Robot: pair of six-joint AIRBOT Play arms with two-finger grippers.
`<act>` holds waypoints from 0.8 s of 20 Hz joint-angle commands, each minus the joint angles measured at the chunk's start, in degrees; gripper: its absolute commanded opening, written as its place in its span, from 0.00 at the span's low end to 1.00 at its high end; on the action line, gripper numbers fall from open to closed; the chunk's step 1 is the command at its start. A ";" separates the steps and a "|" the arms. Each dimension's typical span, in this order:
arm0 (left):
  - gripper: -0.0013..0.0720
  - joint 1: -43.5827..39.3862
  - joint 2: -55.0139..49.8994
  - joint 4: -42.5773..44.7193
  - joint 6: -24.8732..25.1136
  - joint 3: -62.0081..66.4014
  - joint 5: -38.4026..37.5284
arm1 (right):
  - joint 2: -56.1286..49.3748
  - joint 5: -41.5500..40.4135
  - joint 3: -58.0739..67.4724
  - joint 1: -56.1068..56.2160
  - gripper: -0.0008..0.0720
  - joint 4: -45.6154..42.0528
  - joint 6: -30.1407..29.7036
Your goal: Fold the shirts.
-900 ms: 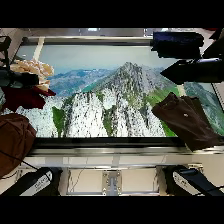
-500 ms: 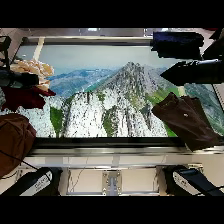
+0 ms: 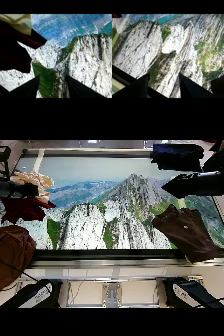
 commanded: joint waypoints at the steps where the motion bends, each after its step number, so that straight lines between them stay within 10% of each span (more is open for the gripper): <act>1: 0.79 2.75 -2.86 13.00 -4.37 0.00 8.22 | -0.70 2.12 -0.02 0.07 0.58 -3.67 -1.44; 8: 0.80 20.87 -22.73 5.73 -9.94 0.00 6.58 | -9.44 4.04 -0.02 0.07 0.58 -2.19 -1.14; 16: 0.80 22.62 -35.95 -4.98 -5.70 0.07 20.63 | -20.44 6.01 -0.02 9.57 0.58 0.04 -1.20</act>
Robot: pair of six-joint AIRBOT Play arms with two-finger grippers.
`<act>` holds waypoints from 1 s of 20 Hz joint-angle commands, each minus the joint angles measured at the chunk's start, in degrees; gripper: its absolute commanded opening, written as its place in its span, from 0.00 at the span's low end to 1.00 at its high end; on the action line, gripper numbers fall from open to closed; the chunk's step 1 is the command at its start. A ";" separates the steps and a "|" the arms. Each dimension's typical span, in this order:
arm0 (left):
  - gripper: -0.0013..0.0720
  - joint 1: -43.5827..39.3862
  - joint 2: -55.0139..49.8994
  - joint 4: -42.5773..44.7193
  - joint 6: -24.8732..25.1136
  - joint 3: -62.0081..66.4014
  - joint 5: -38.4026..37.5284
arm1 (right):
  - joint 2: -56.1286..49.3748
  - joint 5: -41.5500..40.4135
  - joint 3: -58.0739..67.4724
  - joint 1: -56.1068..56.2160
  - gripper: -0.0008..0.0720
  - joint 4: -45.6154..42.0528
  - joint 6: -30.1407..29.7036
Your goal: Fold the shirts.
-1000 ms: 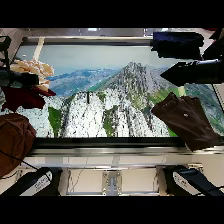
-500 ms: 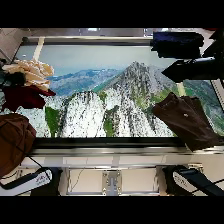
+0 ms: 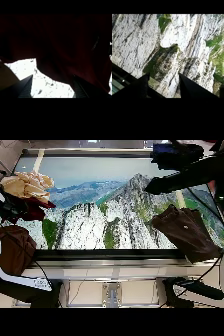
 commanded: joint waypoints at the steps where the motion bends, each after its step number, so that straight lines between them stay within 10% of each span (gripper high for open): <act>1: 0.80 0.15 -3.76 -8.68 5.22 0.07 7.32 | -3.89 2.67 0.02 5.68 0.58 0.20 -0.04; 7: 0.75 0.11 -5.27 -14.53 6.84 0.07 8.57 | -5.20 8.07 0.02 12.66 0.58 -0.83 -0.20; 8: 0.62 0.11 -5.55 -14.56 6.84 0.07 7.48 | -5.18 8.17 0.04 12.92 0.58 -0.83 -0.17; 10: 0.05 0.11 -4.74 -15.72 6.82 0.07 6.01 | -5.18 8.09 0.04 12.87 0.58 -0.81 -0.17; 20: 0.03 -0.28 29.44 -24.65 6.91 0.07 -5.09 | -4.04 -13.40 19.58 12.83 0.58 -15.58 -0.20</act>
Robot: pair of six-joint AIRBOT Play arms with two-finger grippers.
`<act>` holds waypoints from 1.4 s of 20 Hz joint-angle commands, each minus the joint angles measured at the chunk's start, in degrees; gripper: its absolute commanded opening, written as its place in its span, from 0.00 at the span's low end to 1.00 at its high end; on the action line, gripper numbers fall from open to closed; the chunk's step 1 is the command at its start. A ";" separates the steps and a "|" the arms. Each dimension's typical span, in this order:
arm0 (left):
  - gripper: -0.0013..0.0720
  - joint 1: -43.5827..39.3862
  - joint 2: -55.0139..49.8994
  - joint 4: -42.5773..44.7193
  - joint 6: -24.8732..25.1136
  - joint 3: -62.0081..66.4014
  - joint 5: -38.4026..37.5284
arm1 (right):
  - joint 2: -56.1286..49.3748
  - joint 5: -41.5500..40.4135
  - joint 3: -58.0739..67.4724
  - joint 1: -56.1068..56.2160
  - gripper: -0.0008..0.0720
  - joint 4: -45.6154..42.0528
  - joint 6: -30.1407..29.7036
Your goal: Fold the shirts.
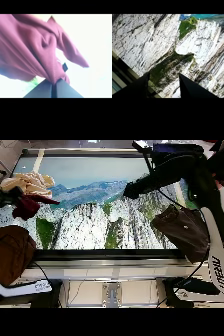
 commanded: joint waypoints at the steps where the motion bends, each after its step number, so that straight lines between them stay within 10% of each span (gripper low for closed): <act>1: 0.03 -0.42 15.15 -8.28 0.09 0.04 -3.37 | 1.03 -11.85 11.37 0.04 0.58 -10.40 0.02; 7: 0.03 -12.68 26.36 -33.83 9.55 0.04 -3.19 | 10.36 -12.96 15.52 0.04 0.58 -31.17 -0.02; 15: 0.03 -46.56 11.65 -35.60 13.20 0.02 3.39 | 15.76 -12.74 12.50 0.04 0.58 -41.66 -0.04; 16: 0.08 -48.17 8.68 -35.63 13.16 0.02 4.44 | 15.58 -12.57 11.28 0.04 0.58 -41.68 -0.37; 18: 0.99 -48.11 3.76 -35.67 13.05 0.02 5.51 | 15.21 -12.63 8.66 0.04 0.58 -41.70 -2.82; 22: 0.98 -37.51 1.66 -28.15 11.65 0.02 1.03 | 13.77 -12.76 7.74 0.04 0.58 -41.72 -2.97; 28: 0.98 -23.78 -0.70 6.38 -8.22 -0.09 -10.58 | 10.21 -12.28 7.74 0.04 0.58 -32.48 -2.91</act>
